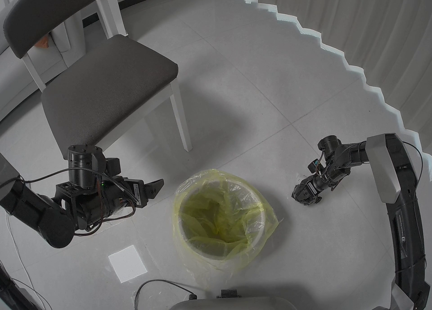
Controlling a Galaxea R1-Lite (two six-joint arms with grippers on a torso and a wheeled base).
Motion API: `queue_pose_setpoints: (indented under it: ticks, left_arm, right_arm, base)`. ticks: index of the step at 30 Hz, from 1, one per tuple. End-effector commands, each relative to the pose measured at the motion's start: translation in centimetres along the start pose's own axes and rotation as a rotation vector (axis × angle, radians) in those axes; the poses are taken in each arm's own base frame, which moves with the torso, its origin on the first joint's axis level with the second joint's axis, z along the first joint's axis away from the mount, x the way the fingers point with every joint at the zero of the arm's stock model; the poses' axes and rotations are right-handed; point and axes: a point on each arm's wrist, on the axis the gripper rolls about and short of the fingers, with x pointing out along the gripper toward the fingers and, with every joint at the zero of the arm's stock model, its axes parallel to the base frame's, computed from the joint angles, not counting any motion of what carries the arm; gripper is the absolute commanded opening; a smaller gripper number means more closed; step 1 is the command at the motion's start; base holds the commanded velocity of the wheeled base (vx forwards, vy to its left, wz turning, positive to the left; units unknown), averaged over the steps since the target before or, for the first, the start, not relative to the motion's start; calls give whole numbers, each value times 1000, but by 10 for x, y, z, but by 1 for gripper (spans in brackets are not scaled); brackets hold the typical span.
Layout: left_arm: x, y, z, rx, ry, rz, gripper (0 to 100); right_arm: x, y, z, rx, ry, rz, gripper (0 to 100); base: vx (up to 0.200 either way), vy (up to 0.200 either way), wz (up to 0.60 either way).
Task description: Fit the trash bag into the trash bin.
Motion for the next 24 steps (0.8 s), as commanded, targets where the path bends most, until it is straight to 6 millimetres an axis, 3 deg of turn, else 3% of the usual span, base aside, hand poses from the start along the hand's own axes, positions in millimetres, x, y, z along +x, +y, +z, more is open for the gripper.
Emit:
queue_pose_setpoints:
  ticks: [1,9,12,15,20,21,22,24]
  left_arm:
    - [-1,0,-2,-1,3,0,100]
    - [-2,0,-2,2,-6,-3,100]
    - [-2,0,-2,1,-6,-3,100]
    - [-3,-1,-1,3,-12,-6,100]
    - [-9,-2,2,7,-32,-15,100]
    - [-10,-4,2,10,-40,-21,100]
    - [-11,-4,3,10,-42,-21,100]
    - [-14,-5,6,10,-57,-25,100]
  right_arm:
    - [3,1,0,-4,-3,1,0]
    - [-7,1,5,-11,-20,-5,0]
    - [-20,0,11,-17,-44,-16,0]
    - [-49,-1,25,-29,-102,-42,0]
    - [-120,2,54,-85,-251,-108,0]
    - [-141,7,63,-101,-303,-126,0]
    - [-145,8,63,-103,-309,-128,0]
    - [-181,27,70,-142,-385,-142,0]
  base:
    - [0,0,0]
    - [0,0,0]
    - [0,0,0]
    - [0,0,0]
    - [0,0,0]
    - [0,0,0]
    - [0,0,0]
    - [0,0,0]
